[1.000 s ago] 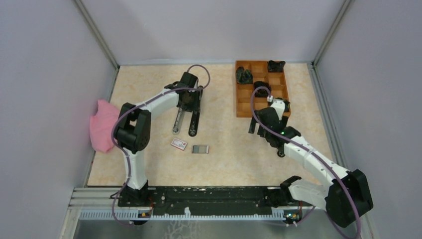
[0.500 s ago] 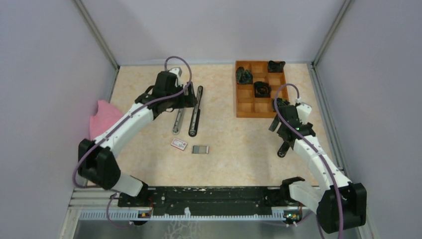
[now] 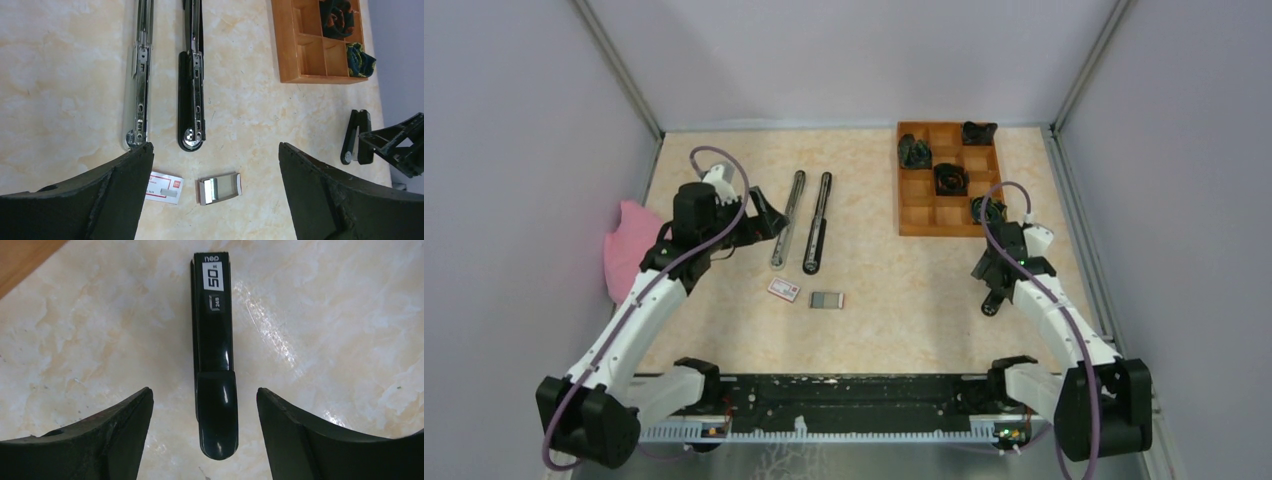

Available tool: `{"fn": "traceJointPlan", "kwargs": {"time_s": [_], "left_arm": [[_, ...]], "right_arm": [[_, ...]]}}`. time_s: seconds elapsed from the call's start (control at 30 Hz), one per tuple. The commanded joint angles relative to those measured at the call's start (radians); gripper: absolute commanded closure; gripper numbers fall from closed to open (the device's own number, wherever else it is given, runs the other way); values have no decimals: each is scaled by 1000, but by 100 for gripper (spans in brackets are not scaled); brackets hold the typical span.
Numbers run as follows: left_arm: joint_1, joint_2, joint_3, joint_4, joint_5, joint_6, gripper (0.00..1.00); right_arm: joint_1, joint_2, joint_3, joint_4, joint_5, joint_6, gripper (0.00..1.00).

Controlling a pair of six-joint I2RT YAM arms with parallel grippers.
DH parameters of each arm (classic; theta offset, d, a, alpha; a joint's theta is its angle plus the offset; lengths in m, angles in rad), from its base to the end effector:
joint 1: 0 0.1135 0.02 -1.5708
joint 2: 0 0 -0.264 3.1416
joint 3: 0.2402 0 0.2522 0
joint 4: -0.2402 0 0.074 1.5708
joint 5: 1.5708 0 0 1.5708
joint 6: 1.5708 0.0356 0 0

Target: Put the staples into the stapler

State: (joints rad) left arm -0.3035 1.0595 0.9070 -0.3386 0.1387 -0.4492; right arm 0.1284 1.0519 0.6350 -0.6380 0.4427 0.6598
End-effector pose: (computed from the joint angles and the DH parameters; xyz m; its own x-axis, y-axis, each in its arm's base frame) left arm 0.2260 -0.0759 0.3143 -0.5845 -0.2676 -0.7660 0.1760 0.8798 -0.4417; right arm 0.1901 0.0092 0.2061 -0.6241 0.4779 -0.6182 0.6030 0.7977 0.0080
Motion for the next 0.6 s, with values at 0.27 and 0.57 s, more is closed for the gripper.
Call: {"fn": "traceJointPlan", "kwargs": {"time_s": [0.27, 0.57], "left_arm": [[124, 38, -160, 93, 368, -141, 1], [101, 13, -343, 365, 529, -261, 6]], "right_arm": [[-8, -7, -33, 39, -31, 14, 59], [-7, -92, -53, 77, -226, -7, 100]]}}
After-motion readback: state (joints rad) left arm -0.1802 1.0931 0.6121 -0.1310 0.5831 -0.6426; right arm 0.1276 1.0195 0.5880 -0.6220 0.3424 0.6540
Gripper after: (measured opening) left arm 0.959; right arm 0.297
